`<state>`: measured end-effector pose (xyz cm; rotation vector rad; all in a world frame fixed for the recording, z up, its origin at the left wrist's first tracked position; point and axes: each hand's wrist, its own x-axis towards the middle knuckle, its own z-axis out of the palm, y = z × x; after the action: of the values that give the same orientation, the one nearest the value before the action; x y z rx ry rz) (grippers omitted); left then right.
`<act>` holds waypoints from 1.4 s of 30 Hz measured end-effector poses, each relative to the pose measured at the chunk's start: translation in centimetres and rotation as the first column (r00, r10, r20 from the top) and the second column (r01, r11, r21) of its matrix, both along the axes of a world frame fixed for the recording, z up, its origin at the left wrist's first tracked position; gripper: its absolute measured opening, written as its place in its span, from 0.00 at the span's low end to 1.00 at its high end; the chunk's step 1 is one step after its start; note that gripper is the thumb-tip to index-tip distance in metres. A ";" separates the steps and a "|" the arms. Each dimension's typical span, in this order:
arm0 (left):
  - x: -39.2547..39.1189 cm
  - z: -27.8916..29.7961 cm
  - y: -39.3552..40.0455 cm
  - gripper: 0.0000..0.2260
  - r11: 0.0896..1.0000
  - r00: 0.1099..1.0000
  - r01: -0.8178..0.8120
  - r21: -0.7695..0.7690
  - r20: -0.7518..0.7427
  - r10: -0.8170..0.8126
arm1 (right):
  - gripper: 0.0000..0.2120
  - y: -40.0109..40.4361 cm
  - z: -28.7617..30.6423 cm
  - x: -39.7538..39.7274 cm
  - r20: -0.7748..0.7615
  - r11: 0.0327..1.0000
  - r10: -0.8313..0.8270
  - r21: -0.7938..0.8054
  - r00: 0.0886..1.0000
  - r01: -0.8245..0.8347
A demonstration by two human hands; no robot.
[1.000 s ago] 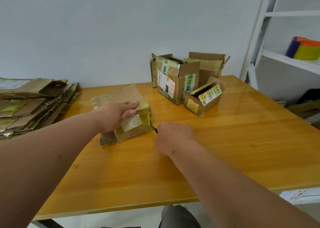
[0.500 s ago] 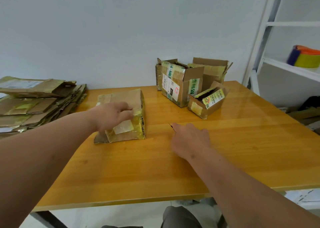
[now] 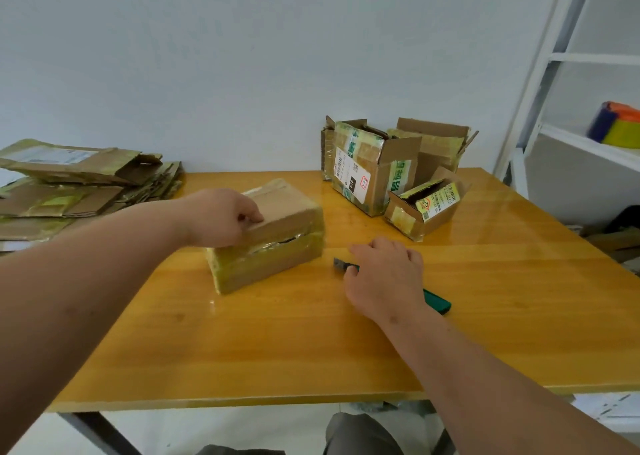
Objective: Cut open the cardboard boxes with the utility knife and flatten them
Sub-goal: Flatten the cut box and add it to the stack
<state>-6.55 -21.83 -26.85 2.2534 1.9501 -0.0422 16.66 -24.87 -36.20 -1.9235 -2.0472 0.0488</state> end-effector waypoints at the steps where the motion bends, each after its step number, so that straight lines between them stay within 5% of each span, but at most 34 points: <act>1: -0.9 -0.1 -0.1 0.23 1.000 1.000 -0.016 0.012 0.011 0.016 | 0.17 0.0 0.0 -0.3 -0.038 0.999 0.021 0.048 0.999 -0.019; 6: -2.5 -1.7 -1.0 0.20 0.995 0.994 0.007 0.104 0.105 -0.018 | 0.18 -0.2 -0.4 -2.4 -0.044 0.946 0.273 0.192 0.961 -0.260; 11: -3.2 -2.1 -0.7 0.15 0.995 0.982 -0.016 0.094 0.188 -0.002 | 0.25 0.3 -0.4 -4.8 0.110 0.873 0.436 0.190 0.893 -0.449; 17: -3.8 -2.2 -0.5 0.16 0.999 0.967 -0.040 0.035 0.253 0.030 | 0.33 1.4 -0.1 -6.7 0.182 0.902 0.421 0.025 0.889 -0.432; 29: -4.4 -2.5 -0.8 0.15 0.998 0.950 -0.049 0.035 0.311 0.036 | 0.21 -0.3 -1.8 -6.7 0.125 0.903 0.418 0.049 0.900 -0.426; 35: -4.1 -3.1 -0.6 0.16 0.989 0.992 0.052 0.135 0.108 -0.067 | 0.24 -0.9 -2.0 -6.0 0.059 0.918 0.394 -0.082 0.917 -0.389; 39: -3.6 -4.8 -1.0 0.37 0.942 0.950 0.215 0.256 -0.278 -0.141 | 0.23 -0.3 -2.2 -5.5 -0.123 0.932 0.345 -0.076 0.931 -0.355; 42: -3.6 -6.4 -1.1 0.38 0.897 0.922 0.240 0.371 -0.376 -0.091 | 0.24 0.1 -2.2 -5.3 -0.198 0.935 0.316 -0.101 0.928 -0.340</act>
<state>-10.17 -22.91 -33.26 2.8612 2.0830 -0.0636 11.32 -24.81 -38.38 -1.5579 -2.2655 0.4331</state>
